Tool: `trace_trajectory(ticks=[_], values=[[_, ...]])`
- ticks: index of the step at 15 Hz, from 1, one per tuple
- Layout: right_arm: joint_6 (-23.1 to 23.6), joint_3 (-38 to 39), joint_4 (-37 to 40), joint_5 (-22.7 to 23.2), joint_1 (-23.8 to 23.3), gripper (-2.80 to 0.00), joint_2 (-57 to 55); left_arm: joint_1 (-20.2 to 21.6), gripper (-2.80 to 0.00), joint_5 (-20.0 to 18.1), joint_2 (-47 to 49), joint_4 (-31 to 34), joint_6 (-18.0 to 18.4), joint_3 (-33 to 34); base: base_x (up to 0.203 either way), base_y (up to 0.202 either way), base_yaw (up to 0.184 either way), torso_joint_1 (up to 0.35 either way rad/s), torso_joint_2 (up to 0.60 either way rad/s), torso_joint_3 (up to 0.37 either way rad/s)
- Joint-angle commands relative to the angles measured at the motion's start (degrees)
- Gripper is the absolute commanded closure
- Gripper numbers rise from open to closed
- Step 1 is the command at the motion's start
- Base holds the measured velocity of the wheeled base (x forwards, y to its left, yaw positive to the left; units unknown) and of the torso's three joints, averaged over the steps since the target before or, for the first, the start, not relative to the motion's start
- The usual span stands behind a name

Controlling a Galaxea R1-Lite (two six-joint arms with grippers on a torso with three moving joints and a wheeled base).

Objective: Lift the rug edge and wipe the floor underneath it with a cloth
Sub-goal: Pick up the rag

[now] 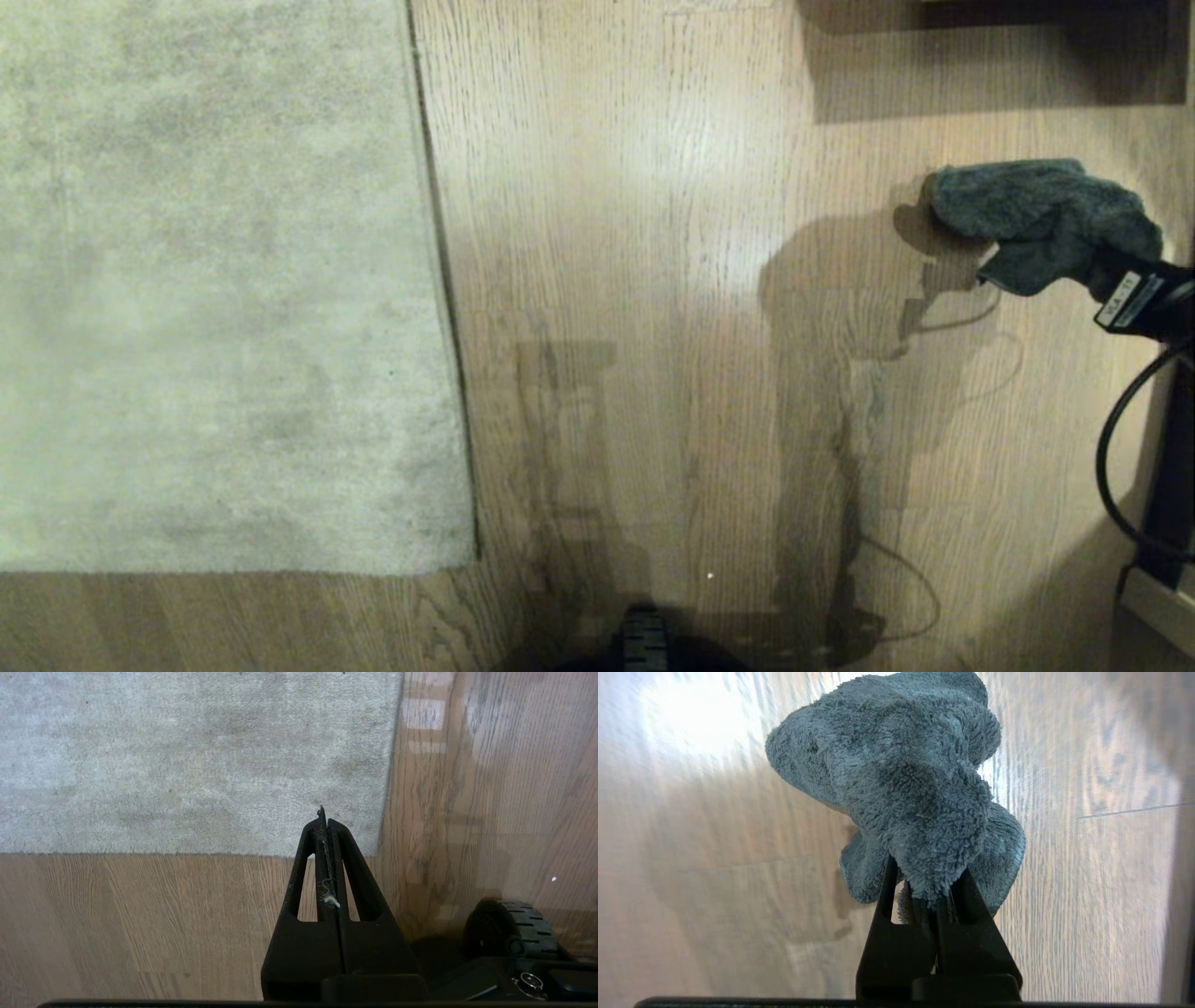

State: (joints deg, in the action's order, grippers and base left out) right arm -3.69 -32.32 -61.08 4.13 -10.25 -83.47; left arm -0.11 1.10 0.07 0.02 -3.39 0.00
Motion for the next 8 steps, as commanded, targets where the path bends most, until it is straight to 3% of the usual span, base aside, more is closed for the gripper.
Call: trace_trajectory(ticks=[1,8], values=[[-0.9,1.3,2.3,0.0,-0.2,0.0,8.4,0.1,0.0,0.0,0.0,0.0,-0.1,0.0,0.0,0.0,0.0,0.0,0.0,0.0],[-2.7,9.8,11.7,0.2,-1.1,0.0,28.6,0.0,0.0,0.0,0.0,0.0,0.0,0.0,0.0,0.0,0.0,0.0,0.0,0.0]])
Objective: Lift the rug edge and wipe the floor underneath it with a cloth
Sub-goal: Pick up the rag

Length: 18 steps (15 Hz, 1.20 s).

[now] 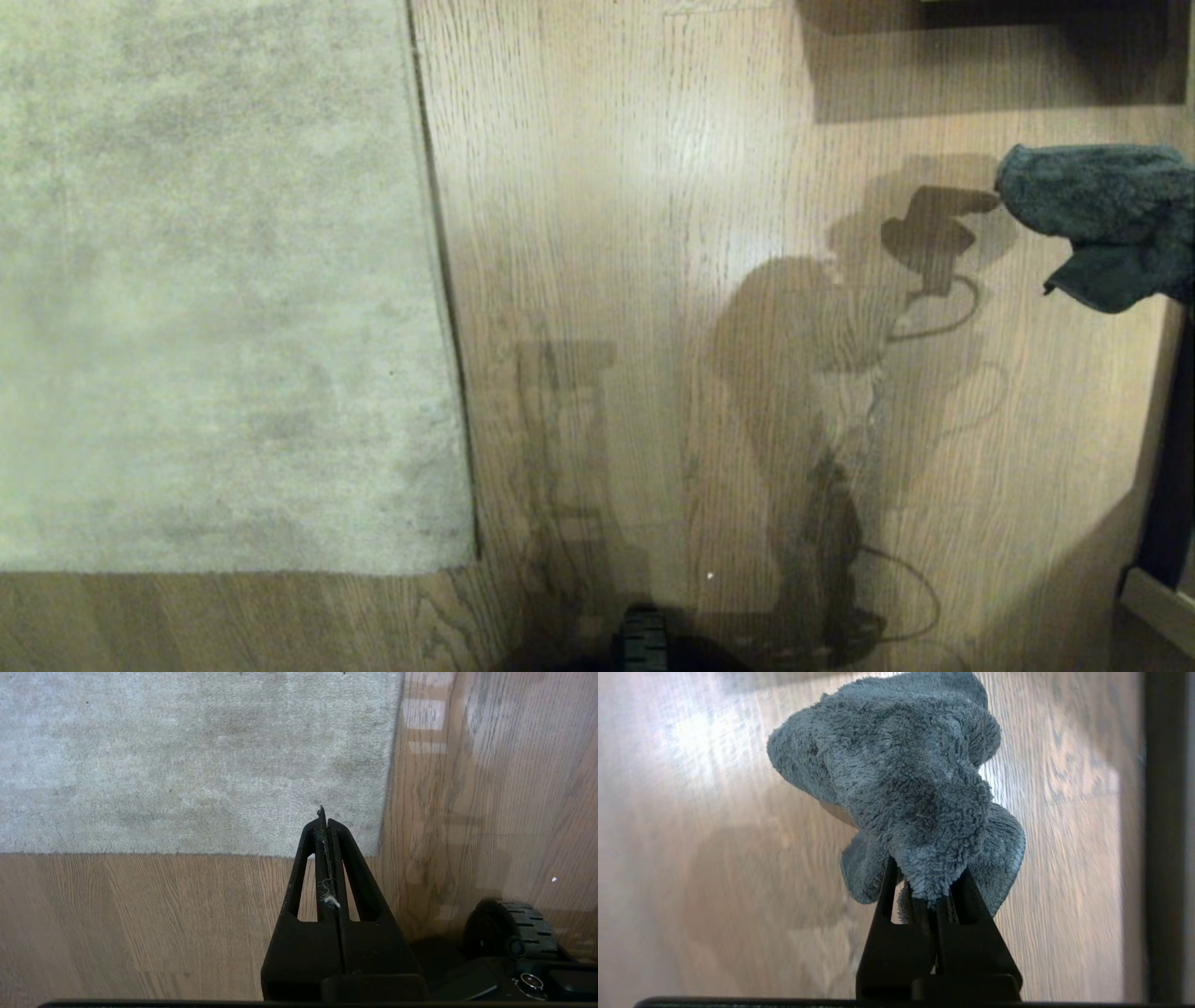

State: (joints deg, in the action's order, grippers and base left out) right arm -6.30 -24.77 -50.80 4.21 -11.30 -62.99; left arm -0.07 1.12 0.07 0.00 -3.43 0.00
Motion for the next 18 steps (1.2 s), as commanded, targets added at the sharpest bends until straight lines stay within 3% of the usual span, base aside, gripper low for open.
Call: trace_trajectory(ticks=[1,7,12,15,18], values=[[-0.1,3.8,3.9,0.4,0.0,0.0,12.0,0.0,0.0,0.0,0.0,0.0,0.0,0.0,0.0,0.0,0.0,0.0,0.0,0.0],[0.1,11.0,24.2,3.0,0.0,0.0,29.9,0.0,0.0,0.0,0.0,0.0,0.0,0.0,0.0,0.0,0.0,0.0,0.0,0.0],[5.8,17.9,26.6,2.6,0.4,0.0,36.2,0.0,0.0,0.0,0.0,0.0,0.0,0.0,0.0,0.0,0.0,0.0,0.0,0.0],[8.7,19.1,27.7,-5.5,7.7,0.0,36.9,0.0,0.0,0.0,0.0,0.1,0.0,0.0,0.0,0.0,0.0,0.0,0.0,0.0],[9.7,23.9,28.0,-6.4,9.8,0.0,42.6,0.0,0.0,0.0,0.0,0.1,0.0,0.0,0.0,0.0,0.0,0.0,0.0,0.0]])
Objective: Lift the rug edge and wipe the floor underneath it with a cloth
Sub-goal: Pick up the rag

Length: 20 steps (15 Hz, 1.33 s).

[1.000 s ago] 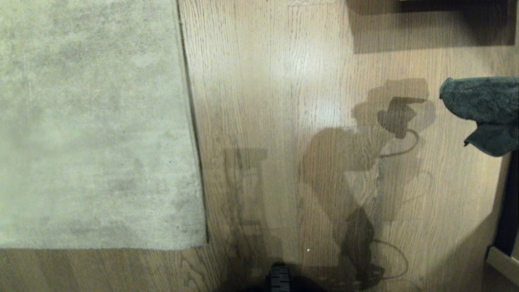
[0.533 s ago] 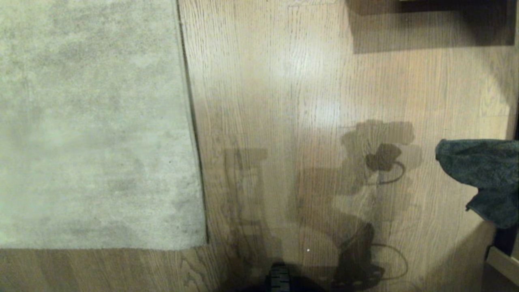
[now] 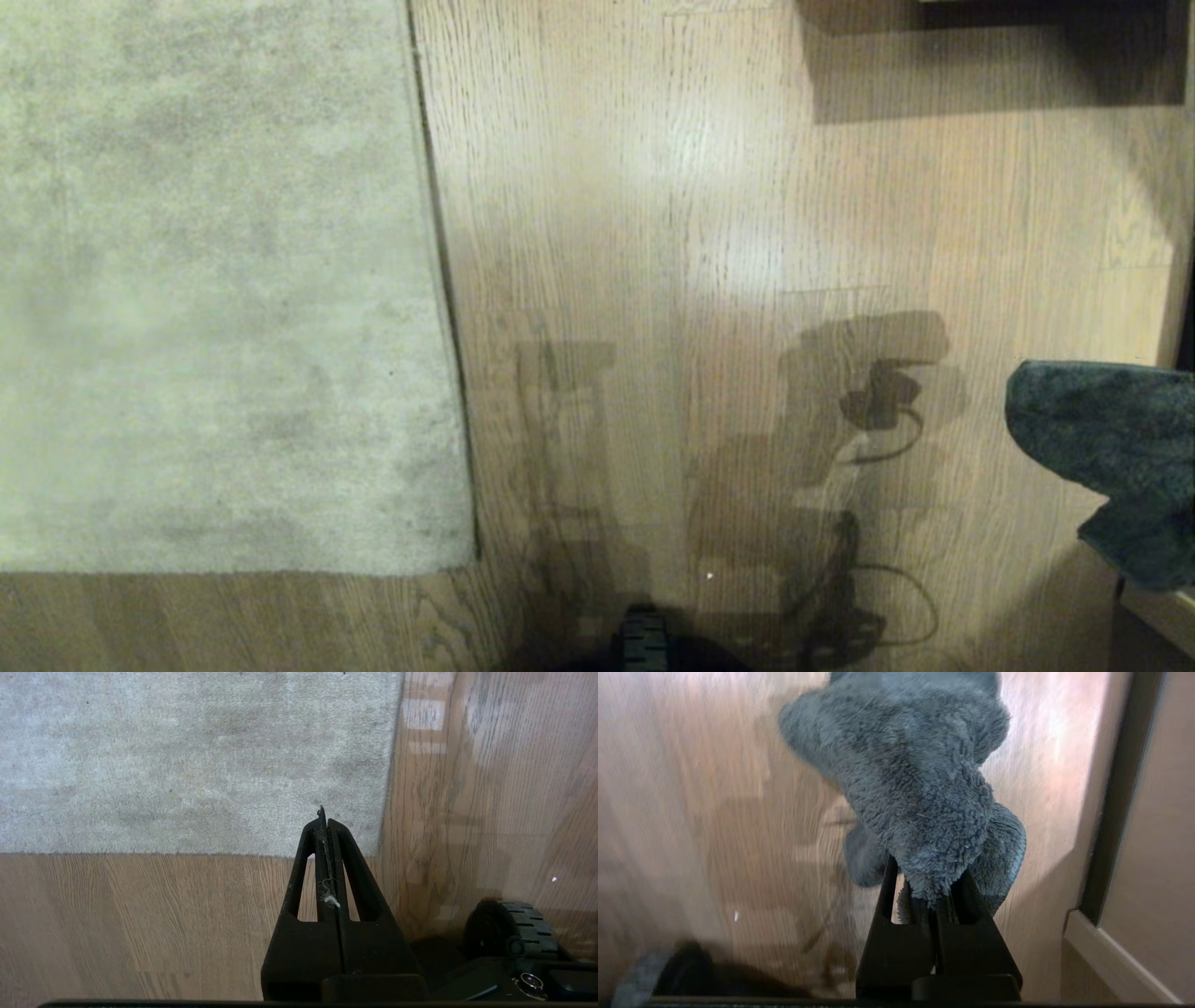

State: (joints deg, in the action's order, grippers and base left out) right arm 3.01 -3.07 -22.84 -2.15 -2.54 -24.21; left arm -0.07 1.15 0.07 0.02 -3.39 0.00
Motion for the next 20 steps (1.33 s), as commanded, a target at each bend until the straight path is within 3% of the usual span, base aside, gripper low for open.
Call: trace_trajectory(ticks=[1,3,8,20], values=[[0.9,2.7,1.5,0.1,1.3,0.0,6.5,0.0,0.0,0.0,0.0,0.1,0.0,0.0,0.0,0.0,0.0,0.0,0.0,0.0],[1.6,3.0,10.0,0.1,1.0,0.0,11.0,0.0,0.0,0.0,0.0,0.1,0.0,0.0,0.0,0.0,0.0,0.0,0.0,0.0],[-0.9,3.1,21.5,0.4,2.1,0.0,20.7,0.0,0.0,0.0,0.0,0.0,-0.1,0.0,0.0,0.0,0.0,0.0,0.0,0.0],[-2.7,3.1,22.1,0.4,2.4,0.0,24.2,0.0,0.0,0.0,0.0,0.0,0.0,0.0,0.0,0.0,0.0,0.0,0.0,0.0]])
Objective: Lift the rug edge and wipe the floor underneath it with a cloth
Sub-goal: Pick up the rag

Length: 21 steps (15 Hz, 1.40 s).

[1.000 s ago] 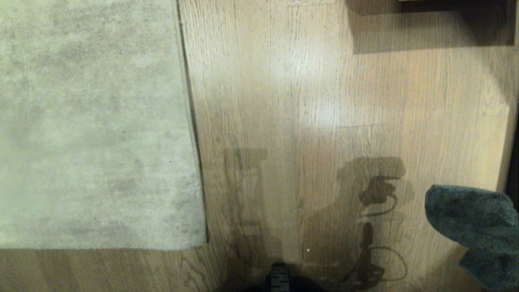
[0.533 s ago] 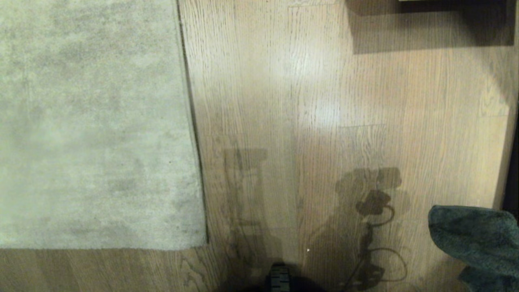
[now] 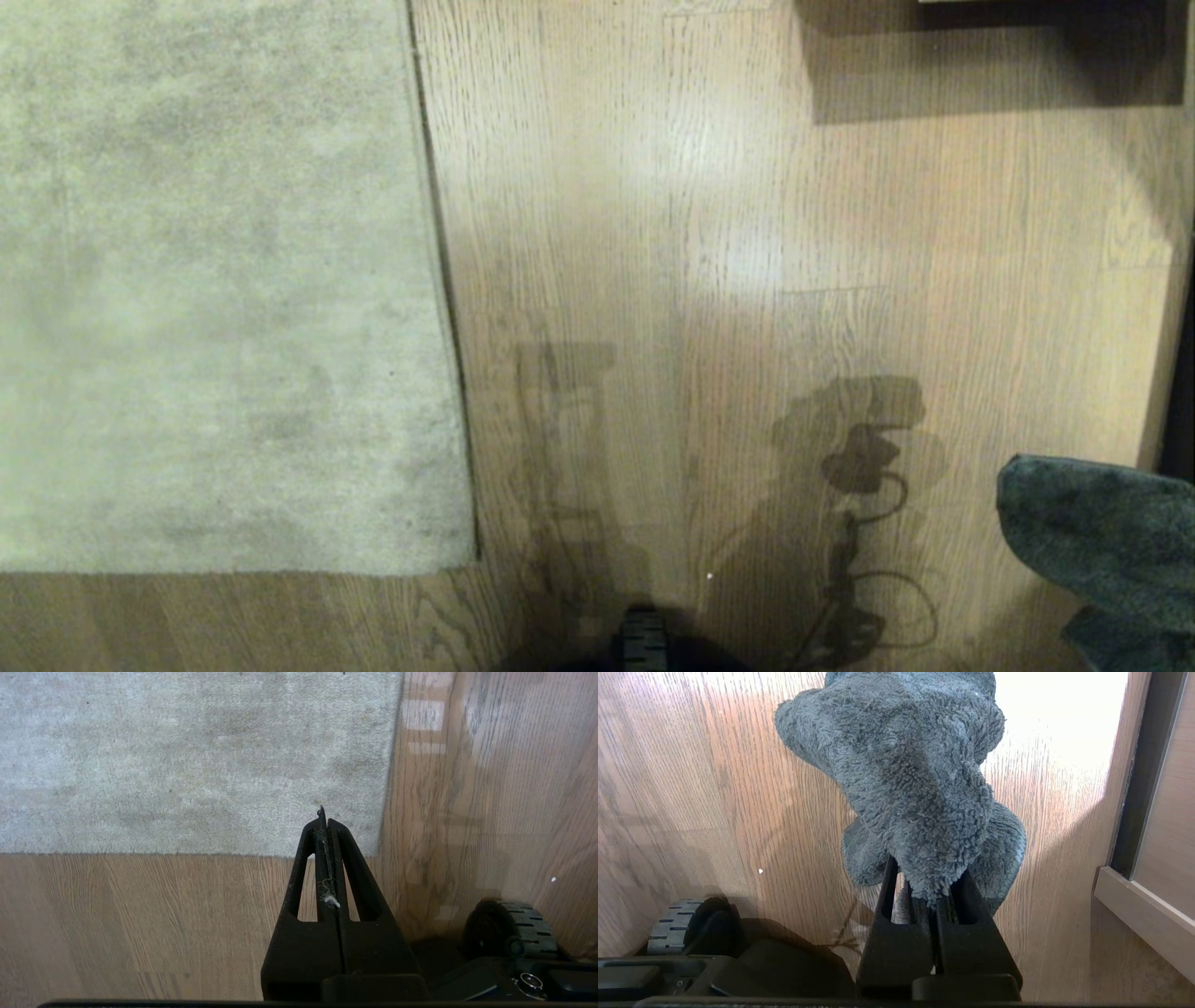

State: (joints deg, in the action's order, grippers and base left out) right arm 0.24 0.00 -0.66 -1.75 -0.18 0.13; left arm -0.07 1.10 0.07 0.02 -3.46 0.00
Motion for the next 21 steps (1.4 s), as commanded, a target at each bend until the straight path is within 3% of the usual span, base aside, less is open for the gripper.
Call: trace_trajectory(ticks=[1,21], values=[[0.0,0.0,0.0,0.0,0.0,0.0,-0.1,0.0,0.0,0.0,0.0,0.1,0.0,0.0,0.0,0.0,0.0,0.0,0.0,0.0],[0.0,0.0,0.0,0.0,0.0,0.0,-0.1,0.0,0.0,0.0,0.0,0.0,-0.1,0.0,0.0,0.0,0.0,0.0,0.0,0.0]])
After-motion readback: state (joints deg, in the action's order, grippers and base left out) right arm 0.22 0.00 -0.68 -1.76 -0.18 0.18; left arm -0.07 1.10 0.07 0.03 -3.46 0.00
